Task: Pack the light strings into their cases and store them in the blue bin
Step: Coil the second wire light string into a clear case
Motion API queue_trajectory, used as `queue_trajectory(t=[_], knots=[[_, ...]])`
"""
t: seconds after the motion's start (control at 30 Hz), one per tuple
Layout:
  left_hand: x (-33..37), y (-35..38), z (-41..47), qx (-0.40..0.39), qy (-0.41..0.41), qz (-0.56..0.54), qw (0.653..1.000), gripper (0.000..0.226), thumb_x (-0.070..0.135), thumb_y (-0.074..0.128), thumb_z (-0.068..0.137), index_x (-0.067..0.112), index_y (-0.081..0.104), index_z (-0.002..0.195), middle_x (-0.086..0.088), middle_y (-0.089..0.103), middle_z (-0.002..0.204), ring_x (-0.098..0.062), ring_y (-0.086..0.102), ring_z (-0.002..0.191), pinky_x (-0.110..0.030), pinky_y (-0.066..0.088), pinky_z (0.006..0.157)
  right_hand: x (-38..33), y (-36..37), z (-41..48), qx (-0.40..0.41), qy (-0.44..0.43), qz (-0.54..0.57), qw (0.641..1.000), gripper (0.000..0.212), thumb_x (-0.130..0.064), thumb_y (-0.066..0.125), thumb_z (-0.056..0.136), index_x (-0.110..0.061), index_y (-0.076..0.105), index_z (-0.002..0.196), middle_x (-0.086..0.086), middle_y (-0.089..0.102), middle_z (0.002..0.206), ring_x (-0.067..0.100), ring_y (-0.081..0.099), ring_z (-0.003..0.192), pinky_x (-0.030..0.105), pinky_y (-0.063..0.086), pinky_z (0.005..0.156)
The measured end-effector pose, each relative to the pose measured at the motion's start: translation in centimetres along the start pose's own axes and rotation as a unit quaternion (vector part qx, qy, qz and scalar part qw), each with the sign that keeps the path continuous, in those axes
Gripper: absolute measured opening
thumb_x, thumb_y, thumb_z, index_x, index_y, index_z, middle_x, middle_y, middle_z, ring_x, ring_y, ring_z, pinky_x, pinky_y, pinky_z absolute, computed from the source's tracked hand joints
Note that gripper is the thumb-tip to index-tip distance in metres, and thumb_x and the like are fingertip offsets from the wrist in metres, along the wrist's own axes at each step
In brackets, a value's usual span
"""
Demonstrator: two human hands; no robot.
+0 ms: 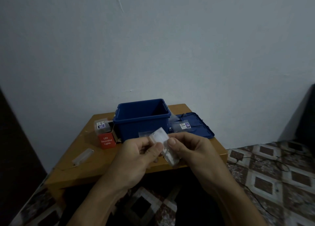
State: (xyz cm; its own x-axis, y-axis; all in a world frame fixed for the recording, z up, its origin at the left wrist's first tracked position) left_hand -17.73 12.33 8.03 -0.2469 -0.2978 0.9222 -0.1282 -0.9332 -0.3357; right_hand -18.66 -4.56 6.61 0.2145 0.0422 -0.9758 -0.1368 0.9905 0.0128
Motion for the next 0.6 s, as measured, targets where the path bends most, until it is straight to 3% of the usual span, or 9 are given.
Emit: queue_trajectory(t=[0.1,0.37,0.6], knots=[[-0.12,-0.12,0.03,-0.022,-0.015,-0.009,1.0,0.016,0.03,0.061,0.094,0.025,0.074,0.101,0.012,0.071,0.073,0.0,0.062,0.067,-0.024,0.047,0.064,0.11,0.08,0.02,-0.008,0.014,0.006,1.0,0.032,-0.04,0.064,0.081,-0.019,0.076,0.102,0.001,0.076,0.092,0.011,0.069,0.076,0.025,0.058,0.065],[-0.21,-0.63,-0.01,-0.031,-0.004,0.034,0.999,0.019,0.031,0.061,0.094,0.017,0.074,0.094,0.008,0.068,0.069,0.001,0.061,0.064,-0.018,0.049,0.061,0.48,0.33,0.2,-0.029,0.04,-0.001,0.999,0.03,-0.037,0.064,0.088,-0.012,0.074,0.099,0.002,0.075,0.089,0.013,0.068,0.075,0.029,0.057,0.068],[-0.29,-0.66,-0.36,-0.034,0.017,0.063,0.997,0.017,0.028,0.059,0.095,0.025,0.072,0.105,0.023,0.07,0.072,0.009,0.062,0.067,-0.009,0.044,0.058,0.89,0.61,0.26,-0.043,0.034,-0.045,0.997,0.023,-0.033,0.061,0.094,-0.013,0.073,0.097,0.003,0.075,0.089,0.015,0.07,0.077,0.031,0.059,0.071]])
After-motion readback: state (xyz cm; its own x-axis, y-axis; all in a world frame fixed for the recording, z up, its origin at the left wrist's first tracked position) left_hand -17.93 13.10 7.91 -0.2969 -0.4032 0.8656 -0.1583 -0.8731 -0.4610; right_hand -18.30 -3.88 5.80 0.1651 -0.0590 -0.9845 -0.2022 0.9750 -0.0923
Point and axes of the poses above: each hand's wrist, its own z-axis towards the middle knuckle, its own y-axis out of the palm, x = y × z, the point moved 3 cm from there along z, towards the middle knuckle
